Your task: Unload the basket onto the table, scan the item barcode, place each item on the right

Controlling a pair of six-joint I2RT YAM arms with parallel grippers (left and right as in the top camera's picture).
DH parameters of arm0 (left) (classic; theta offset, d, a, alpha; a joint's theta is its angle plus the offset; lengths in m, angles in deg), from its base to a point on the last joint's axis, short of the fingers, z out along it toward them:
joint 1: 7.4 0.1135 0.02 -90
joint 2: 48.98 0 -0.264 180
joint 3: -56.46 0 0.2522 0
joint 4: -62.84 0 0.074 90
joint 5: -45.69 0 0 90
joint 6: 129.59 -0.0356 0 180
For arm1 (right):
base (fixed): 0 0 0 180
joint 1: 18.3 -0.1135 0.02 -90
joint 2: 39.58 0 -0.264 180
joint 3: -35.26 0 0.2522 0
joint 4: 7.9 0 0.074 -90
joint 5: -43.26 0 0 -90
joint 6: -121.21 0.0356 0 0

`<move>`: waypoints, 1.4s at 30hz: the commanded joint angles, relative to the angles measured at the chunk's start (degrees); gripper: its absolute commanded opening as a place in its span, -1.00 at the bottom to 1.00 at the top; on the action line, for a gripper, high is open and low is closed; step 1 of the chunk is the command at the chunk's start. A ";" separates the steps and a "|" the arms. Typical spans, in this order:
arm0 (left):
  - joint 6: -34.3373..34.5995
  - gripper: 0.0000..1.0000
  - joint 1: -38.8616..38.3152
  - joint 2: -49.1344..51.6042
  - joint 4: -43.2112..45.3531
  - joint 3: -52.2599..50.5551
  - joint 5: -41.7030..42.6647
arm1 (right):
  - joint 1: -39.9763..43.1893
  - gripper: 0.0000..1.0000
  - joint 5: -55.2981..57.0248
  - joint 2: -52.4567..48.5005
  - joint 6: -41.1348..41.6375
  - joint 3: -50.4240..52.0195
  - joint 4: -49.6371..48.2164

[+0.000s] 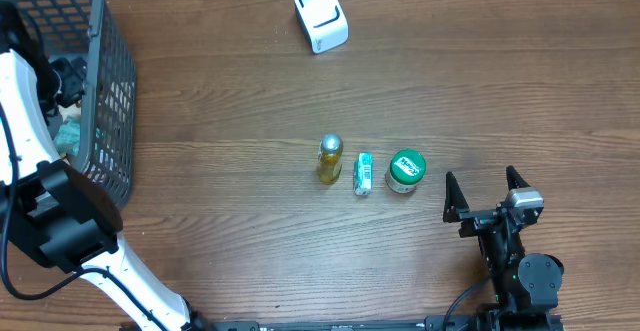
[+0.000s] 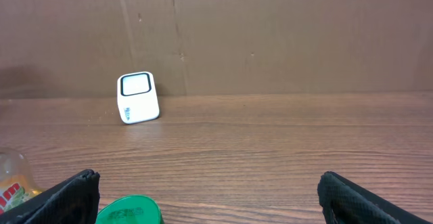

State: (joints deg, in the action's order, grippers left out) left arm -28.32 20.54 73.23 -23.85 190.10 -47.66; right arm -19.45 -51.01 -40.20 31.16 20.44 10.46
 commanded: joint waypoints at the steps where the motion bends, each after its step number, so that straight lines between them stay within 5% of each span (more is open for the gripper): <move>1: 2.14 0.99 1.27 -0.35 -0.57 0.24 1.36 | 0.26 1.00 0.09 0.46 -0.22 0.61 -0.17; 16: 8.55 0.99 5.88 0.02 6.01 -12.17 1.51 | 0.26 1.00 0.09 0.46 -0.24 0.61 -0.17; 42: 4.96 0.99 6.64 0.39 18.95 -25.05 -0.44 | 0.26 1.00 0.09 0.46 -0.22 0.61 -0.17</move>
State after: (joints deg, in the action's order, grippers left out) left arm -22.18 27.10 73.28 -6.38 169.01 -46.90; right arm -19.45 -50.99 -40.20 31.16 20.44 10.44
